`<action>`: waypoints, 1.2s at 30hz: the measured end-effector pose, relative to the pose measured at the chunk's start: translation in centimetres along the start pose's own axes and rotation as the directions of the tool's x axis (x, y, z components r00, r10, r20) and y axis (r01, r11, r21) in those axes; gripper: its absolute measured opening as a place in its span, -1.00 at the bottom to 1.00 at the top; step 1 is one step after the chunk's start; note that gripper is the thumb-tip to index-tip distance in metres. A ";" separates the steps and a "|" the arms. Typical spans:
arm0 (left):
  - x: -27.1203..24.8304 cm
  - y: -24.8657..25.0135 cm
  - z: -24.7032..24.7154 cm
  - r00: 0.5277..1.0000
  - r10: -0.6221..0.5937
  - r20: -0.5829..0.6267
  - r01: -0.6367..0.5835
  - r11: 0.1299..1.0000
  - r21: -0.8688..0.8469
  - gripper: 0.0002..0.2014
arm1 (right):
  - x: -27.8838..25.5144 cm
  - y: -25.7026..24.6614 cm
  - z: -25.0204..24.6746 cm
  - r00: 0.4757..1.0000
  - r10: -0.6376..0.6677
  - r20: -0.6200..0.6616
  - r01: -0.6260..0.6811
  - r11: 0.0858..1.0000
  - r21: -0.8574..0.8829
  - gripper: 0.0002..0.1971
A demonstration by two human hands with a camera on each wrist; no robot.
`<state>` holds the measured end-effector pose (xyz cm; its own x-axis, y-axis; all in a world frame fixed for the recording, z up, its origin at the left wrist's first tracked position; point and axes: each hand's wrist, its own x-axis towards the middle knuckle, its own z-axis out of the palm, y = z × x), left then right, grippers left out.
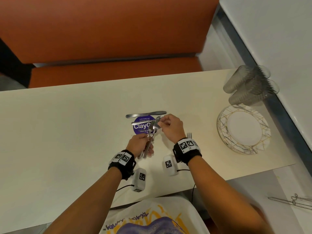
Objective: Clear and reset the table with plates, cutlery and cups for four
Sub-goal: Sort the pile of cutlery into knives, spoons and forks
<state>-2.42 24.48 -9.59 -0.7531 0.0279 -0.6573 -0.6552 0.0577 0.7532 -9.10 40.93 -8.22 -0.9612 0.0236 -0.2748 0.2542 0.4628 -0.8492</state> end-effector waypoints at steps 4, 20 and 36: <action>-0.4 0.7 0.3 1.000 0.012 0.023 -0.013 1.000 0.025 -0.72 | 0.1 0.2 0.8 0.993 0.090 -0.079 -0.090 0.996 0.001 -0.89; -1.1 1.4 -0.2 0.998 -0.054 0.039 0.058 0.993 -0.101 -0.69 | -0.2 0.1 1.1 0.997 0.080 0.022 -0.081 0.996 0.038 -0.69; 0.3 1.0 2.8 0.985 0.145 0.089 -0.161 0.966 0.202 -0.72 | 0.0 0.4 -3.4 0.998 0.020 0.051 -0.020 1.000 0.001 -0.86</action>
<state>-3.11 27.33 -9.10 -0.8322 0.1244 -0.5403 -0.5000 0.2527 0.8283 -9.41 44.09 -7.02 -0.9491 -0.0123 -0.3147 0.2739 0.4614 -0.8439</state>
